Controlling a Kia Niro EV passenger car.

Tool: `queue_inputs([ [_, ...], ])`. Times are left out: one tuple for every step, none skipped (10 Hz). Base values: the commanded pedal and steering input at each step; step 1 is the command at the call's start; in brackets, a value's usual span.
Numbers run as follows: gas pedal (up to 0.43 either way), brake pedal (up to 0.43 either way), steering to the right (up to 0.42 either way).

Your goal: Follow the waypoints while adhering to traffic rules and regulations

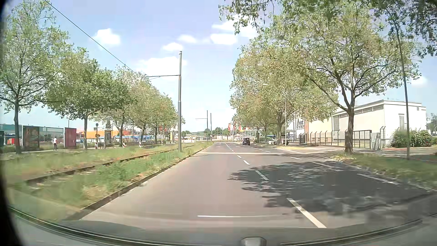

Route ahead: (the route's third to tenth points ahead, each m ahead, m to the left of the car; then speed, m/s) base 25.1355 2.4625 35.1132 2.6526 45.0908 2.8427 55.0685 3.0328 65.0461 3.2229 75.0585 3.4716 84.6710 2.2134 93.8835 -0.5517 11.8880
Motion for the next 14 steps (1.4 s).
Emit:
queue_inputs([
  [0.098,0.030,0.016],
  [0.098,0.030,0.016],
  [0.098,0.030,0.016],
  [0.098,0.030,0.016],
  [0.098,0.030,0.016],
  [0.098,0.030,0.016],
  [0.098,0.030,0.015],
  [0.098,0.030,0.016],
  [0.098,0.030,0.015],
  [0.098,0.030,0.015],
  [0.098,0.030,0.012],
  [0.098,0.030,0.010],
  [0.067,0.030,0.008],
  [0.020,0.030,0.008],
])
